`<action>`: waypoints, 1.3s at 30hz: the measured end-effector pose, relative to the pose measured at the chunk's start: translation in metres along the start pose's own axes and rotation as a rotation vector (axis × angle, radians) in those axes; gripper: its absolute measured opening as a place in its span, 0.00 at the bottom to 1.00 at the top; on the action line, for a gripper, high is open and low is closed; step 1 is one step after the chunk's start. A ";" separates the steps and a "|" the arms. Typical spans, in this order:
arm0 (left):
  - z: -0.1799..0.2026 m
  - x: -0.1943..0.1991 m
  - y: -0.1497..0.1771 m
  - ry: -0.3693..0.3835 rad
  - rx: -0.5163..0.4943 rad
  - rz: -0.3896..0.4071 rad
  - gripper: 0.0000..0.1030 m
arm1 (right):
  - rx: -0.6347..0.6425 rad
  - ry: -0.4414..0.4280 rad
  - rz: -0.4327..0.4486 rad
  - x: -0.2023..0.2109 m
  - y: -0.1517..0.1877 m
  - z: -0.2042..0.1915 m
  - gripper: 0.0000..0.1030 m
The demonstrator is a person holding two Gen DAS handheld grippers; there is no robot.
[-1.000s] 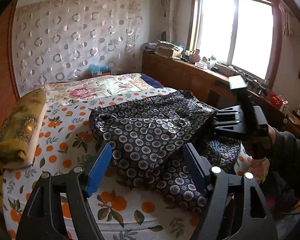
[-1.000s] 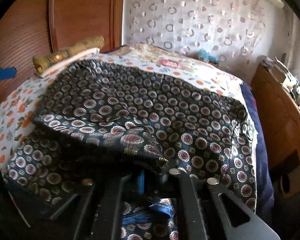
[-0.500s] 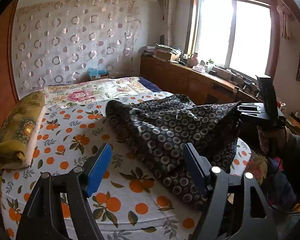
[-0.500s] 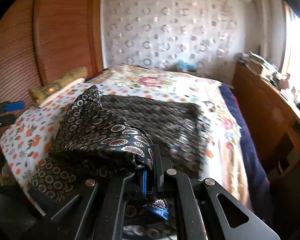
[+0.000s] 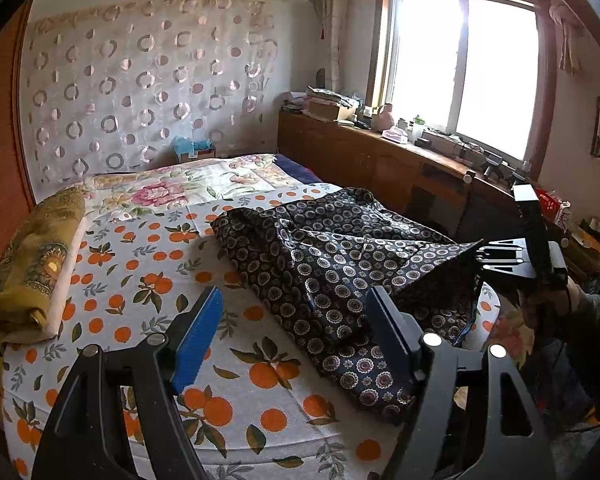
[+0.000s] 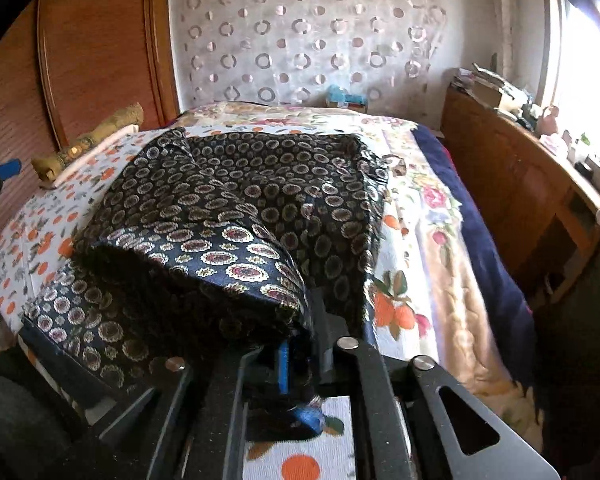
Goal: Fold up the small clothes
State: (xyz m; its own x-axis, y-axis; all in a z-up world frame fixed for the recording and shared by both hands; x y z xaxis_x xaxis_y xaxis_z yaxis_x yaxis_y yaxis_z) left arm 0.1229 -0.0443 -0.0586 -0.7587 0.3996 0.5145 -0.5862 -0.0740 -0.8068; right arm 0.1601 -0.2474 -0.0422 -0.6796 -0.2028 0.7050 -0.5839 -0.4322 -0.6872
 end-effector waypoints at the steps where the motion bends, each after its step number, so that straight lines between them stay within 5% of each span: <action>1: 0.000 0.000 0.000 0.000 0.000 0.000 0.73 | 0.007 0.001 0.000 0.004 0.002 -0.001 0.11; 3: -0.001 -0.001 0.000 -0.001 0.001 0.000 0.73 | 0.017 0.006 0.006 0.021 0.011 0.002 0.16; 7: -0.001 -0.002 0.000 -0.003 0.005 -0.002 0.73 | -0.005 0.003 0.045 0.041 0.016 -0.002 0.49; 14: -0.004 -0.002 0.004 -0.009 0.014 -0.003 0.73 | 0.033 -0.025 0.139 0.070 -0.001 -0.031 0.55; 20: -0.007 -0.002 0.008 -0.014 0.023 -0.009 0.73 | 0.124 -0.100 0.142 0.039 -0.024 -0.062 0.55; 32: -0.015 0.001 0.011 -0.027 0.036 -0.007 0.73 | 0.266 -0.240 0.078 -0.012 -0.053 -0.115 0.55; 39: -0.016 0.003 0.012 -0.027 0.038 -0.008 0.73 | 0.342 -0.317 -0.038 -0.041 -0.045 -0.136 0.55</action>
State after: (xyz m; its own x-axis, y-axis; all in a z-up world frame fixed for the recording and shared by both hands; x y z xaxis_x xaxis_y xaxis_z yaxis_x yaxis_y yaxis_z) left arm 0.1186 -0.0290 -0.0713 -0.7609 0.3757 0.5291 -0.6024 -0.1057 -0.7912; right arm 0.1539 -0.1001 -0.0644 -0.4601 -0.4165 0.7841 -0.3900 -0.6985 -0.6000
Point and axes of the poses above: each gripper's, at about its wrist camera, not at the fingertips, and x roughly against the way its jaws point, z to its right, y to its underside, the point moved 8 cm from there along -x, roughly the way its jaws point, and after that the axes turned 12 degrees about x, right-handed, at the moved point
